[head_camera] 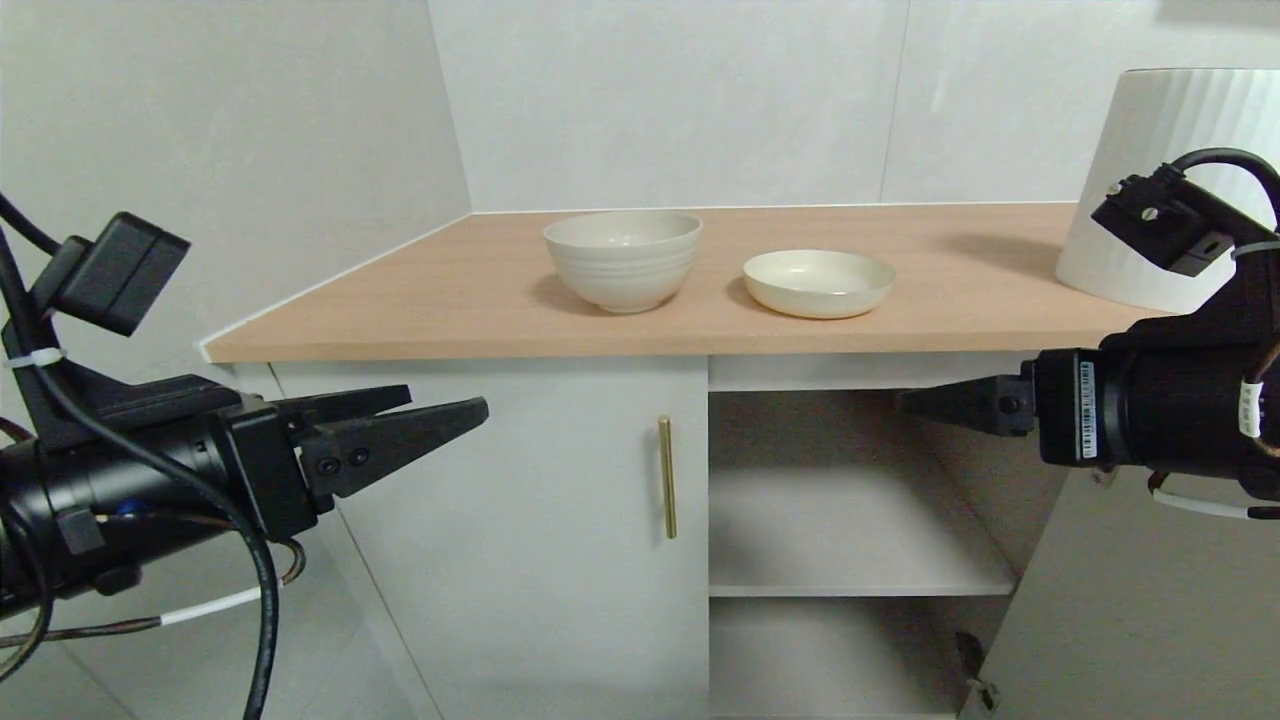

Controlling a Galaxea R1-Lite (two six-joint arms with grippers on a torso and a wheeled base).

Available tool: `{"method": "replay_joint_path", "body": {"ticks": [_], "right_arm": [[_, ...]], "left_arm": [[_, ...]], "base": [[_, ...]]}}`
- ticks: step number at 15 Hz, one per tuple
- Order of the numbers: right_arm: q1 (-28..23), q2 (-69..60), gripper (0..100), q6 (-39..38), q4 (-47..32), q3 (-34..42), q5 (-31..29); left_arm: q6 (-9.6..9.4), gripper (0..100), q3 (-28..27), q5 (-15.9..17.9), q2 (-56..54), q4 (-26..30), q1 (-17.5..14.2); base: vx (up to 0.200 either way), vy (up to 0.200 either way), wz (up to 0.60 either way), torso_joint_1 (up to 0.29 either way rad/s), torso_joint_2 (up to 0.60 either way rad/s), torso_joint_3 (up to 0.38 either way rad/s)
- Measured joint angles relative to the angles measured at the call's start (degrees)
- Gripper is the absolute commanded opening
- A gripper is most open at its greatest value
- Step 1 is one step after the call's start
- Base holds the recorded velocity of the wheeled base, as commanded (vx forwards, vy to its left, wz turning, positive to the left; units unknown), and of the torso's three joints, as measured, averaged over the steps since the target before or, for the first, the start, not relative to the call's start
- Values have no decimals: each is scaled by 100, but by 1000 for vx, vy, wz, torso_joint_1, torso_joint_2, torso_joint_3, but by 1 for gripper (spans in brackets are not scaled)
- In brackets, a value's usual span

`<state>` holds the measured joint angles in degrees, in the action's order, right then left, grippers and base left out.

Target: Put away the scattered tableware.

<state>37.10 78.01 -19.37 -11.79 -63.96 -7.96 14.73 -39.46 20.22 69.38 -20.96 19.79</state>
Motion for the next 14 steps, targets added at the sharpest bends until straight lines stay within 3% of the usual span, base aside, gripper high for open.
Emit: {"method": "replay_joint_path", "body": {"ticks": [7, 14], "right_arm": [[-2, -65, 100, 112, -2, 40, 16], [-2, -135, 100, 213, 5, 79, 33]], "left_arm": [[32, 100, -30, 16, 44, -4, 0], [35, 100, -50, 20, 229, -26, 16]], "base": [[0, 0, 0, 4, -16, -12], [0, 0, 0, 103, -383, -283]]}}
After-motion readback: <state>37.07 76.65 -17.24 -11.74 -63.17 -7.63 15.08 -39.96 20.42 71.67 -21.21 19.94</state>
